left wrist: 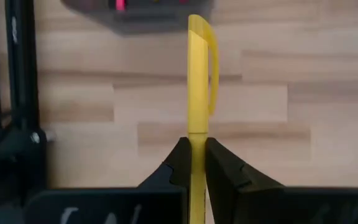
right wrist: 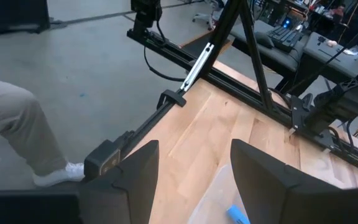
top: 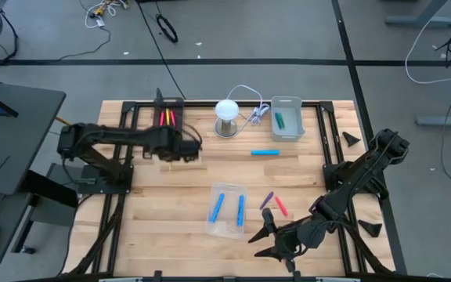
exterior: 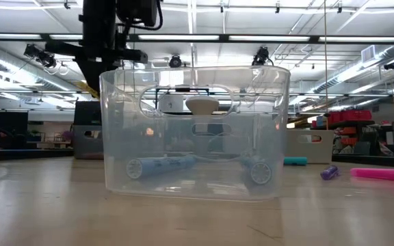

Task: Pick & Place Markers
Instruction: Put the yellow marker into the black bin

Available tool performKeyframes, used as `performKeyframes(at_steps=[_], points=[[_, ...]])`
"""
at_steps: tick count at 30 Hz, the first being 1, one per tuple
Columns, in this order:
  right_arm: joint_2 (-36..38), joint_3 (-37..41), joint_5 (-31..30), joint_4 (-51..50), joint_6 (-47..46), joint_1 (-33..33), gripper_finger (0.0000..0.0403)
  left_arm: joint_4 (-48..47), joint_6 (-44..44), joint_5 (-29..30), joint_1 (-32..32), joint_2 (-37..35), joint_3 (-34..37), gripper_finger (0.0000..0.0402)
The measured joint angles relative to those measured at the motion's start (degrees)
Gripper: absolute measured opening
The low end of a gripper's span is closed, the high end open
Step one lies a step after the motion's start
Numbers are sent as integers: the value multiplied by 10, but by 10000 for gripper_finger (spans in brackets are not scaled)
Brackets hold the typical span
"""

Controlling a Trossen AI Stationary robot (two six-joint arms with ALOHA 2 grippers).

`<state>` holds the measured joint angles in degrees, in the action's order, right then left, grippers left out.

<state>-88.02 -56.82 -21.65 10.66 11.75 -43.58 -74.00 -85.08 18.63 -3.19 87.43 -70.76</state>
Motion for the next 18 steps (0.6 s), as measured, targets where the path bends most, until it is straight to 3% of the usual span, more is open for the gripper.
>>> performKeyframes(at_steps=[5, 12, 18], points=[[0, 0, -3, -14, 21, 1, 204, 7, 92, -2, -81, -18, 0, 26], [0, 0, -55, -15, 52, 18, 204, 18, 202, -9, -190, -24, 0, 26], [0, 0, -79, -16, 46, 48, 204, 94, 305, -31, -282, -24, 0, 26]])
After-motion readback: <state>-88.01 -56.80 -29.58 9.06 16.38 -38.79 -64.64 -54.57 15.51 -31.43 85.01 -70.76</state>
